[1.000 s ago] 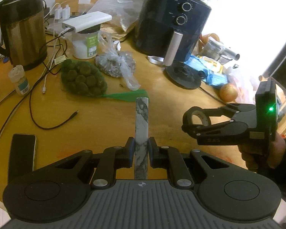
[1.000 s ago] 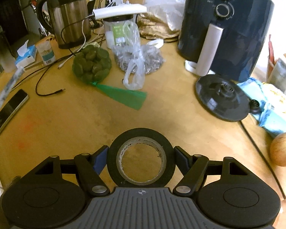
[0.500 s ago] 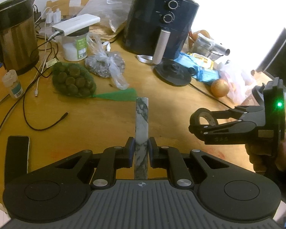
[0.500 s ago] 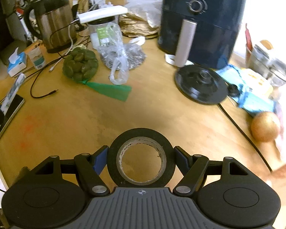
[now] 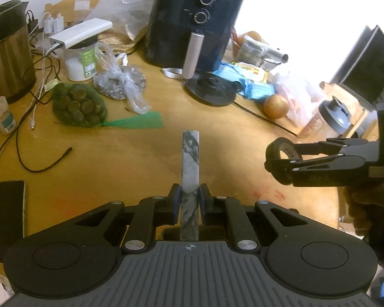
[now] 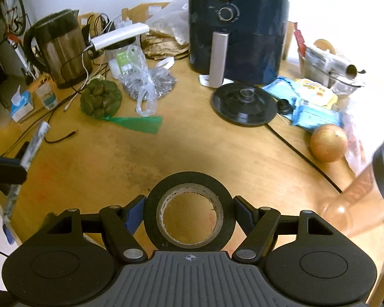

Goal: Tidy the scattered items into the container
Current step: 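Carry the strip with the left gripper toward the box while the right gripper carries the tape roll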

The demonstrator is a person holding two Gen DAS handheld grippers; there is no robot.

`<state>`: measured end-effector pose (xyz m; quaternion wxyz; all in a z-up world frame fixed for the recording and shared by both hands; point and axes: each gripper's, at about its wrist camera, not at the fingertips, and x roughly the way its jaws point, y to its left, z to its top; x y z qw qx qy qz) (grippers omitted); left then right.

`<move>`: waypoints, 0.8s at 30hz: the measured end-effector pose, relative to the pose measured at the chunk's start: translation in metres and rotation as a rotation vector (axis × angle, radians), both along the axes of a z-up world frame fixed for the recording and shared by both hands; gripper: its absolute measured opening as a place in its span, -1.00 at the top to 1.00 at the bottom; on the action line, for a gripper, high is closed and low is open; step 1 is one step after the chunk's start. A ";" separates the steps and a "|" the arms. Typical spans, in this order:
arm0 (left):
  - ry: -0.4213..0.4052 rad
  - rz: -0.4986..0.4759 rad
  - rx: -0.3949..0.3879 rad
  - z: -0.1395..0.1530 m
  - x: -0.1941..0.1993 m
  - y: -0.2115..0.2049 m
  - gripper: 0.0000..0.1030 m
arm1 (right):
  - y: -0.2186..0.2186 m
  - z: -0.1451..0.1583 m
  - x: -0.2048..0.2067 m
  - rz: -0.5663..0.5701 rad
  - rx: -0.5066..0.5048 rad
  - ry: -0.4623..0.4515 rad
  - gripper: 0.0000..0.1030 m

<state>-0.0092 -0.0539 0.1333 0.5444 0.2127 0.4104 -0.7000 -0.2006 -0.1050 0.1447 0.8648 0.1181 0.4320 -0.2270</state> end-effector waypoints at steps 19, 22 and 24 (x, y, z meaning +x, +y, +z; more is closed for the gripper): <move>0.052 -0.155 0.038 -0.009 -0.036 0.030 0.69 | 0.027 0.025 -0.065 -0.119 0.037 -0.091 -0.46; 0.067 -0.196 0.023 -0.008 -0.041 0.035 0.69 | 0.031 0.026 -0.073 -0.132 0.041 -0.100 -0.46; 0.071 -0.215 0.003 -0.006 -0.044 0.038 0.66 | 0.033 0.026 -0.077 -0.138 0.042 -0.104 -0.46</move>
